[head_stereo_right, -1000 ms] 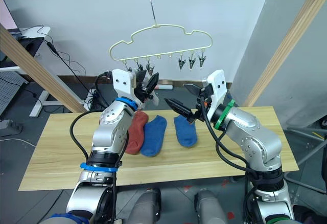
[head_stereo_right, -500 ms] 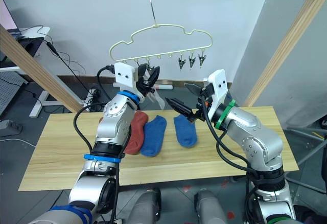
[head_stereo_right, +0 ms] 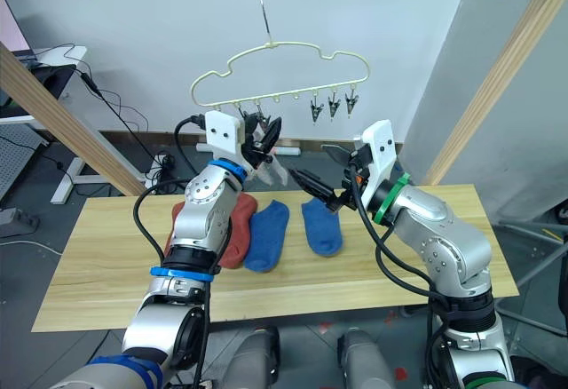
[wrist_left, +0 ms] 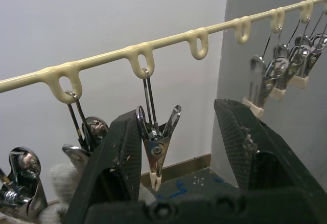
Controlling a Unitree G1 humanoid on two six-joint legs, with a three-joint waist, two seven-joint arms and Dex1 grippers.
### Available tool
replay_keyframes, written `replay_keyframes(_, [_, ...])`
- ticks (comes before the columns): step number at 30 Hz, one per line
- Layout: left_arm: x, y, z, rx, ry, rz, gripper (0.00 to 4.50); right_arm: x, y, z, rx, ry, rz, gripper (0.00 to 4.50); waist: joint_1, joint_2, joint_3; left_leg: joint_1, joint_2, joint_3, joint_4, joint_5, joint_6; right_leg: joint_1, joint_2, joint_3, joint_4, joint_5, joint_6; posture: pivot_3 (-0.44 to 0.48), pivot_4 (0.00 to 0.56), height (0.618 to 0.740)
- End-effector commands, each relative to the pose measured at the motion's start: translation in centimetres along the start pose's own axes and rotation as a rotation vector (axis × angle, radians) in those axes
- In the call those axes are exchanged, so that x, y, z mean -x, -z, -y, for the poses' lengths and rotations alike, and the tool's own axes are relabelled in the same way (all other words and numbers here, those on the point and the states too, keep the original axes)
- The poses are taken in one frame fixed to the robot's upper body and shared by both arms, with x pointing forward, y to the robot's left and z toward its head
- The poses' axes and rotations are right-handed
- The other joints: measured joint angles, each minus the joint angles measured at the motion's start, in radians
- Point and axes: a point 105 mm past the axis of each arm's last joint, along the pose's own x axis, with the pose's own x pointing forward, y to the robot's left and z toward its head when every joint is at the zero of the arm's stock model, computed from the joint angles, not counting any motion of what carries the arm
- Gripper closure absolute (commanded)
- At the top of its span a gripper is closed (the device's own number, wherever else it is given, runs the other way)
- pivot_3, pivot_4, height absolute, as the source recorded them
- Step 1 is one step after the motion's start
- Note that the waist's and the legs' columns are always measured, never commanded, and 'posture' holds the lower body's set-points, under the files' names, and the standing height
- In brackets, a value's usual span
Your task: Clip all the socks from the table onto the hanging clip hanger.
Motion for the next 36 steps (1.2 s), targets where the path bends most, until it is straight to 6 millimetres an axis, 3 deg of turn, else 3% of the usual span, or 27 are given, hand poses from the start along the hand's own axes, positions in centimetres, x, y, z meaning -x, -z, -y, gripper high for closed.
replay_keyframes(1, [-0.6, -1.5, 0.4, -0.023, 0.018, 0.054, 2.04, 0.3, -1.7, -0.6, 0.039, -0.02, 0.058, 0.0, 0.0, 0.0, 0.0, 0.0, 0.0, 0.0, 0.0, 0.0, 0.0, 0.0, 0.0, 0.0, 0.0, 0.0, 0.0, -0.078, 0.223, 0.74])
replay_keyframes(6, [-0.8, -1.5, 0.2, -0.007, 0.015, 0.052, 2.04, 0.2, -1.6, -0.7, 0.034, -0.027, 0.057, 0.0, 0.0, 0.0, 0.0, 0.0, 0.0, 0.0, 0.0, 0.0, 0.0, 0.0, 0.0, 0.0, 0.0, 0.0, 0.0, -0.077, 0.221, 0.74])
replay_keyframes(14, [-1.1, -1.6, -0.3, 0.082, -0.008, 0.044, 3.99, 0.3, -1.5, -1.0, 0.026, -0.037, 0.054, 0.0, 0.0, 0.0, 0.0, 0.0, 0.0, 0.0, 0.0, 0.0, 0.0, 0.0, 0.0, 0.0, 0.0, 0.0, 0.0, -0.077, 0.221, 0.74])
replay_keyframes(19, [-1.1, -1.7, -0.1, 0.093, 0.003, 0.043, 4.28, 0.3, -0.9, -0.9, 0.02, -0.028, 0.035, 0.0, 0.0, 0.0, 0.0, 0.0, 0.0, 0.0, 0.0, 0.0, 0.0, 0.0, 0.0, 0.0, 0.0, 0.0, 0.0, -0.077, 0.221, 0.74])
replay_keyframes(20, [-1.1, -1.7, -0.1, 0.095, 0.003, 0.041, 4.28, 0.2, -0.3, -0.6, 0.033, -0.012, 0.006, 0.0, 0.0, 0.0, 0.0, 0.0, 0.0, 0.0, 0.0, 0.0, 0.0, 0.0, 0.0, 0.0, 0.0, 0.0, 0.0, -0.077, 0.221, 0.74])
replay_keyframes(24, [-0.5, -1.3, -0.1, 0.149, 0.02, -0.021, 4.28, -0.7, 5.6, 2.3, 0.122, 0.14, -0.24, 0.0, -0.003, 0.0, 0.0, 0.0, 0.0, 0.0, 0.001, 0.0, 0.0, 0.0, 0.0, 0.0, 0.0, 0.0, 0.0, -0.077, 0.221, 0.74])
replay_keyframes(29, [1.0, -1.7, -0.1, 0.213, 0.074, -0.078, 4.28, -2.3, 11.4, 4.4, 0.235, 0.175, -0.427, 0.0, -0.01, 0.0, 0.0, 0.001, 0.0, 0.0, 0.001, 0.0, 0.0, 0.0, 0.0, 0.0, 0.001, 0.0, 0.0, -0.057, 0.221, 0.74])
replay_keyframes(36, [2.8, -2.1, -1.2, 0.244, 0.066, -0.132, 4.28, -4.6, 16.8, 6.2, 0.254, 0.193, -0.565, 0.0, -0.014, 0.0, 0.0, 0.001, 0.001, 0.0, 0.001, 0.0, 0.0, 0.0, 0.0, 0.0, 0.002, 0.0, 0.0, -0.008, 0.222, 0.74])
